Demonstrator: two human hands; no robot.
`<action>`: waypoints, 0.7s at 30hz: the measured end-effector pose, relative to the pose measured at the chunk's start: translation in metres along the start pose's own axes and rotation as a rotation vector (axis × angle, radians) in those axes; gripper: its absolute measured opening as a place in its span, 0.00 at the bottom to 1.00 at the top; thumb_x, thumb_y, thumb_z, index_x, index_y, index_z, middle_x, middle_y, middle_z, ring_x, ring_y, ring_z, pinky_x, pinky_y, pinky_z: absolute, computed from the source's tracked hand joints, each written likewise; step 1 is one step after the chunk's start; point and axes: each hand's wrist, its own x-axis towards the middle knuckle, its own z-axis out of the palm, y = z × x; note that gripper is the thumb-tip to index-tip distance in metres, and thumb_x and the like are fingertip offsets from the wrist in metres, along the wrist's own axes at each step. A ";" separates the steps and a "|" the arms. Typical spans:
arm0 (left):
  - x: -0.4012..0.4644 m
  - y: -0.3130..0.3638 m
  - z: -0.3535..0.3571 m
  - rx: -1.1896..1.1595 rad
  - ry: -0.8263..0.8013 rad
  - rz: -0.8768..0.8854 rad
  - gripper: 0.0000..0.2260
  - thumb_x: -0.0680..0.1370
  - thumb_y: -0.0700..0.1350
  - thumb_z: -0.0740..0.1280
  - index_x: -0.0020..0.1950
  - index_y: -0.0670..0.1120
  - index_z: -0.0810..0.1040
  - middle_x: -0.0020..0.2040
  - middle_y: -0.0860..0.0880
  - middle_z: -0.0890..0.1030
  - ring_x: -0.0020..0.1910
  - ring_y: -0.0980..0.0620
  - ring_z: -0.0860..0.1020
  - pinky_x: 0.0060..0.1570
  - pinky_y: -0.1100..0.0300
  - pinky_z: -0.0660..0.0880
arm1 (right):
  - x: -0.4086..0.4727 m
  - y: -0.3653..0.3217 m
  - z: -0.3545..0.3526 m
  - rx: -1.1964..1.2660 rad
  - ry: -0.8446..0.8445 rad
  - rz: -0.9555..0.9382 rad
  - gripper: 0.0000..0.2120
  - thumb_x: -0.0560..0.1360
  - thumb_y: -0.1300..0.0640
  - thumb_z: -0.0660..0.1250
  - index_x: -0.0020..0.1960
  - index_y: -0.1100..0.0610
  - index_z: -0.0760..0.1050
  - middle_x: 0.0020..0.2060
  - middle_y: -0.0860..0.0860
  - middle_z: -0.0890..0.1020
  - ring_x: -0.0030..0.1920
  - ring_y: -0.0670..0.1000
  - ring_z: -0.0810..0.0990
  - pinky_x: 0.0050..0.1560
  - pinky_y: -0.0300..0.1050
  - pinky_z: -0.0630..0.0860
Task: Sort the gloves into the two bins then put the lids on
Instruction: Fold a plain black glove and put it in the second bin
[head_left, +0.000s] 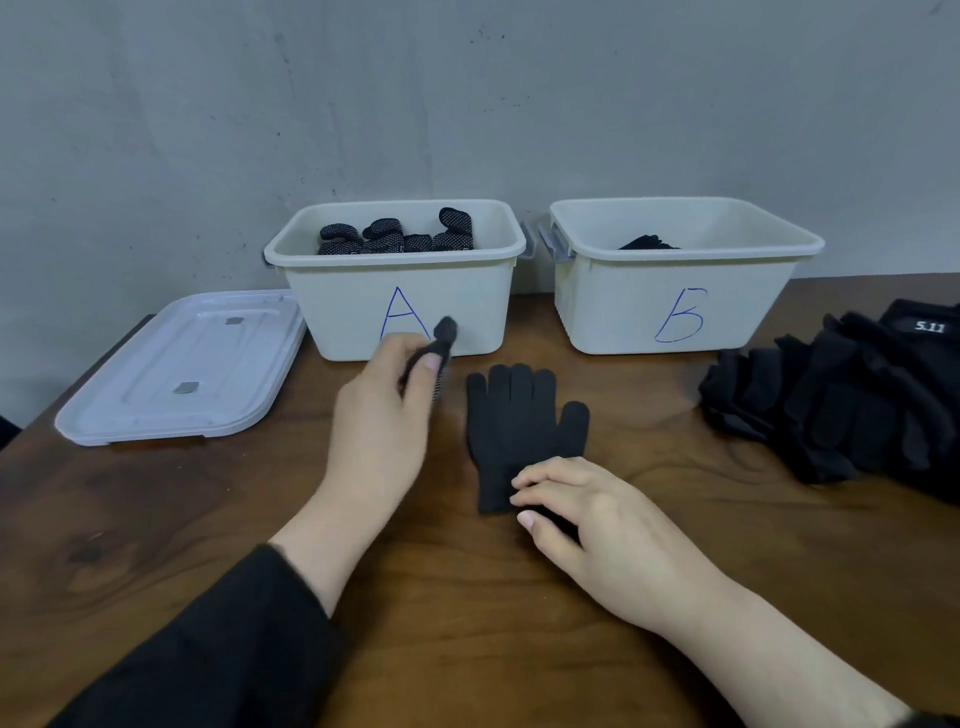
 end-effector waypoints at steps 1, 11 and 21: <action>-0.002 0.006 0.008 0.032 -0.042 0.075 0.05 0.82 0.49 0.62 0.56 0.54 0.76 0.46 0.59 0.82 0.45 0.60 0.78 0.46 0.60 0.73 | 0.000 -0.001 -0.001 0.019 0.011 0.010 0.14 0.83 0.47 0.60 0.63 0.47 0.81 0.63 0.36 0.77 0.65 0.36 0.71 0.66 0.22 0.59; -0.013 -0.008 0.019 0.128 -0.346 0.172 0.15 0.80 0.59 0.59 0.59 0.55 0.81 0.57 0.59 0.82 0.59 0.61 0.76 0.62 0.59 0.71 | -0.004 0.026 -0.011 0.130 0.304 0.443 0.14 0.80 0.43 0.61 0.64 0.46 0.74 0.55 0.38 0.77 0.57 0.40 0.76 0.53 0.31 0.71; 0.016 -0.020 0.058 0.591 -0.393 -0.092 0.26 0.81 0.60 0.60 0.77 0.54 0.63 0.72 0.52 0.72 0.71 0.48 0.69 0.73 0.43 0.60 | 0.006 0.012 -0.004 -0.032 0.142 0.430 0.26 0.81 0.39 0.60 0.76 0.48 0.67 0.71 0.43 0.74 0.73 0.45 0.68 0.78 0.49 0.59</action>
